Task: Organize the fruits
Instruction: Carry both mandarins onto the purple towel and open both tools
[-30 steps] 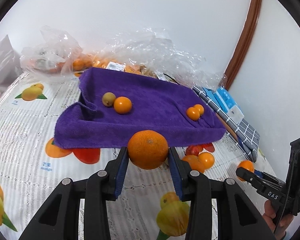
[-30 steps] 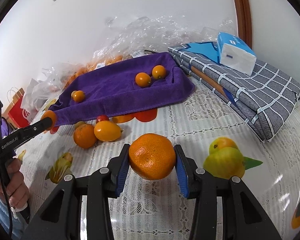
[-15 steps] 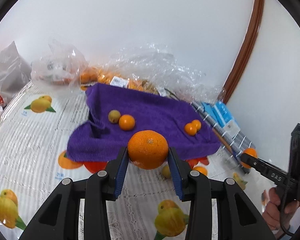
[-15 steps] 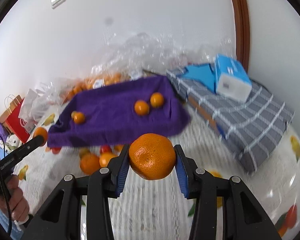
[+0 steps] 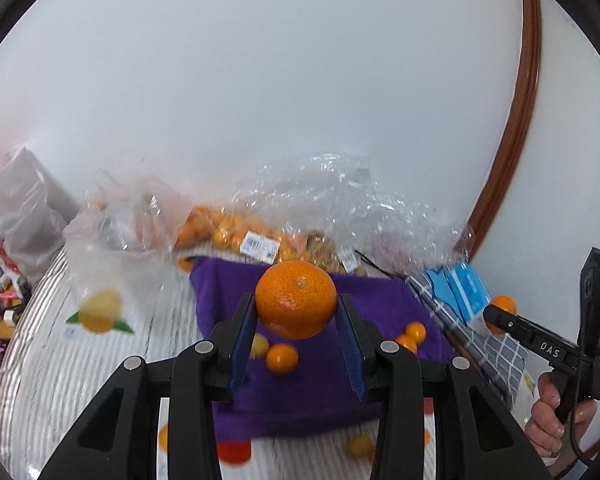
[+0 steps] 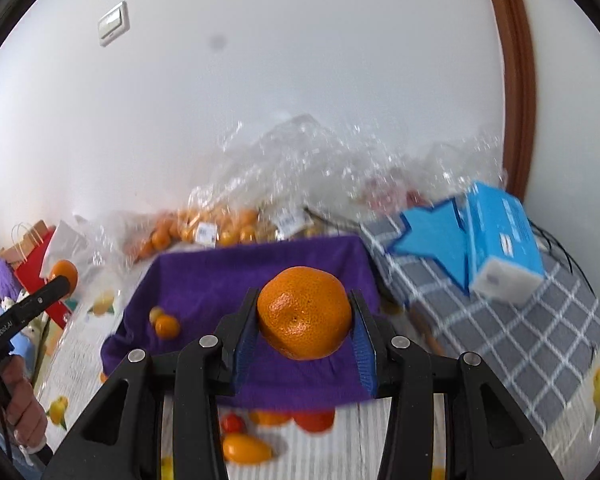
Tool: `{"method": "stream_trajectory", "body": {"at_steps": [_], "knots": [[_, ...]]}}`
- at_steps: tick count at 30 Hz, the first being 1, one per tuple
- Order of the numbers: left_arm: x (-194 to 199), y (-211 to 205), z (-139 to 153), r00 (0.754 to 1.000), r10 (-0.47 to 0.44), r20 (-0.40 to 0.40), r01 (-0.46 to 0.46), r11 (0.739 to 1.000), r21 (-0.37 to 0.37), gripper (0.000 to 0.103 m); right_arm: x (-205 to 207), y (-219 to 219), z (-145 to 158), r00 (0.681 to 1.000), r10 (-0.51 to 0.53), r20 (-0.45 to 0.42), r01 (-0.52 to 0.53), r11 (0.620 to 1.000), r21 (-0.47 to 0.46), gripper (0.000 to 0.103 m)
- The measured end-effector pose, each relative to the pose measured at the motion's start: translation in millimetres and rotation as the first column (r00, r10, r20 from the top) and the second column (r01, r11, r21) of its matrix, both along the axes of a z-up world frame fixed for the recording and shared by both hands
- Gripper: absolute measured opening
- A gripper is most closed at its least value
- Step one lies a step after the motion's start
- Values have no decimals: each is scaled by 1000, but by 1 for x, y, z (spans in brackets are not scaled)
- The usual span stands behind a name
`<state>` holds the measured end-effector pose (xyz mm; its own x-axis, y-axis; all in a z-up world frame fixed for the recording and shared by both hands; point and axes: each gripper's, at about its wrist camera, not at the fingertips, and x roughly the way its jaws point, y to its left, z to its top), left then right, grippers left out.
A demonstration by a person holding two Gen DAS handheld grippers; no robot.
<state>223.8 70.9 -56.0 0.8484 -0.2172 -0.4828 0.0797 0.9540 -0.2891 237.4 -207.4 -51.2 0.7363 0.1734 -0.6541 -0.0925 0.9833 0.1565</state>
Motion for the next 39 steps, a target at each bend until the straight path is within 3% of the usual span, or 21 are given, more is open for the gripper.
{"method": "stream_trajectory", "body": {"at_steps": [5,8,11,14,19,22,30,34,39], "knots": [[22,-5,-36,999,-14,-40,13,999,-37,38,16,1,-22,1000,9,8,-9,1000,15,43],[28,-9,-54,996,-11,-92,13,999,30,38,25,-1,-52,998,19,-52,-18,1000,20,43],[27,-5,-59,994,-13,-107,14,1000,11,38,35,-1,-74,991,22,-131,-22,1000,1,43],[25,-4,-62,993,-26,-112,26,1000,-10,38,35,-1,-80,989,36,-143,-36,999,6,43],[29,-18,-70,987,-37,-153,45,998,46,38,38,3,-91,984,47,-173,-52,998,-26,43],[32,-19,-76,979,-61,-195,64,998,13,38,39,2,-95,981,47,-189,-52,998,-25,43],[35,-20,-87,966,-60,-250,66,998,15,38,41,5,-101,977,40,-209,-51,998,-48,43],[37,-28,-92,959,-43,-280,65,995,72,38,42,7,-104,980,20,-198,-41,994,-99,43],[40,-31,-96,952,-39,-302,69,994,89,39,41,3,-102,985,2,-175,-21,994,-109,43]]}}
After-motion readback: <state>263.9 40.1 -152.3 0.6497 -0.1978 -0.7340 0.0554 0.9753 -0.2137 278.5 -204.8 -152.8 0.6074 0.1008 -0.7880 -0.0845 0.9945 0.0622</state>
